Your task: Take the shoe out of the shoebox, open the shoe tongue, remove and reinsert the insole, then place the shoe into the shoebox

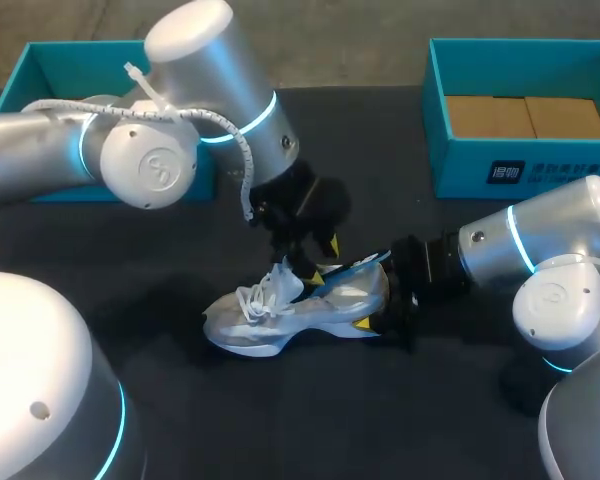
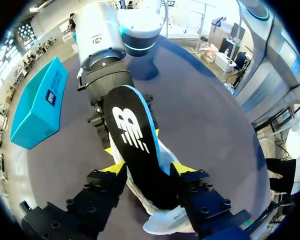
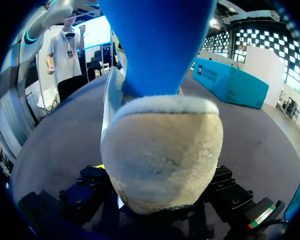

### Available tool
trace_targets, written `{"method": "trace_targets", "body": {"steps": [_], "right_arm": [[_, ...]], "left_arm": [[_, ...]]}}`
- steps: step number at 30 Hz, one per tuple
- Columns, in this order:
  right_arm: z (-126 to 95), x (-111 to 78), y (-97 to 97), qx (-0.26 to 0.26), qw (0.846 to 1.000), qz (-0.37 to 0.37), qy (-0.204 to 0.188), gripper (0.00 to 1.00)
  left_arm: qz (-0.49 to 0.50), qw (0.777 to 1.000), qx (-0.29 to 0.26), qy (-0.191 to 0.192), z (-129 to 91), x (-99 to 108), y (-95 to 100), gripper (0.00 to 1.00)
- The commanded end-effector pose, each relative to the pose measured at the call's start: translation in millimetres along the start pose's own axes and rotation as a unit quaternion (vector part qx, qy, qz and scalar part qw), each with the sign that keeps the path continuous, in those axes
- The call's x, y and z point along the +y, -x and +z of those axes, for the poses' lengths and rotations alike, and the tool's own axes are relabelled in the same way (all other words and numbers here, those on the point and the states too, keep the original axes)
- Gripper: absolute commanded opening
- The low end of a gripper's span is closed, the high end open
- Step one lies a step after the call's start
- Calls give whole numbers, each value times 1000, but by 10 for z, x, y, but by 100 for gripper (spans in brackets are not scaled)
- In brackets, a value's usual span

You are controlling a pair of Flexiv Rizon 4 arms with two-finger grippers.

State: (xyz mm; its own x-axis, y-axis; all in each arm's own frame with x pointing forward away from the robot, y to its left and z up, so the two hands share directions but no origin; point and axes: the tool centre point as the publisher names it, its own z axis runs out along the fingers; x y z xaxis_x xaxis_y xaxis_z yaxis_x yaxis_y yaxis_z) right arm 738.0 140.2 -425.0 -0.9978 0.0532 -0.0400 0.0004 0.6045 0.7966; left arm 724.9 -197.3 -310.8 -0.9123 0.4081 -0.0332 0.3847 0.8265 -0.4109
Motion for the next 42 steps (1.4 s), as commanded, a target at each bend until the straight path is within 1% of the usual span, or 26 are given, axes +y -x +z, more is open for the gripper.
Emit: {"method": "trace_targets", "body": {"steps": [1,5,8,10,14,16,17,19,20,22,26,28,30,35,42], "right_arm": [[33,-14,-7,-1,1000,0,-1,0],[33,-14,-7,-1,1000,0,-1,0],[33,-14,-7,-1,1000,0,-1,0],[33,-14,-7,-1,1000,0,-1,0],[33,-14,-7,-1,1000,0,-1,0],[33,-14,-7,-1,1000,0,-1,0],[33,-14,-7,-1,1000,0,-1,0],[33,-14,-7,-1,1000,0,-1,0],[33,-14,-7,-1,1000,0,-1,0],[33,-14,-7,-1,1000,0,-1,0],[33,-14,-7,-1,1000,0,-1,0],[33,-14,-7,-1,1000,0,-1,0],[33,-14,-7,-1,1000,0,-1,0],[33,-14,-7,-1,1000,0,-1,0],[33,-14,-7,-1,1000,0,-1,0]], "left_arm": [[3,1000,-7,-7,-44,30,-59,50],[12,1000,-19,-13,-92,8,-101,52],[20,999,-27,-18,-144,-27,-128,56],[20,999,-38,-21,-172,-58,-154,54],[-17,994,-106,15,-163,-176,-216,55],[-35,989,-142,37,-122,-255,-244,58],[-39,986,-157,45,-94,-294,-258,59],[-42,983,-173,50,-48,-356,-276,56],[-47,981,-181,50,-31,-379,-279,48],[-57,978,-195,45,-20,-401,-287,46],[-68,971,-225,46,-21,-414,-298,47],[-70,968,-236,52,-20,-426,-312,46],[-71,966,-241,54,-16,-436,-329,45],[-79,962,-255,53,-22,-430,-374,46],[-110,950,-284,72,-15,-406,-385,47]]}}
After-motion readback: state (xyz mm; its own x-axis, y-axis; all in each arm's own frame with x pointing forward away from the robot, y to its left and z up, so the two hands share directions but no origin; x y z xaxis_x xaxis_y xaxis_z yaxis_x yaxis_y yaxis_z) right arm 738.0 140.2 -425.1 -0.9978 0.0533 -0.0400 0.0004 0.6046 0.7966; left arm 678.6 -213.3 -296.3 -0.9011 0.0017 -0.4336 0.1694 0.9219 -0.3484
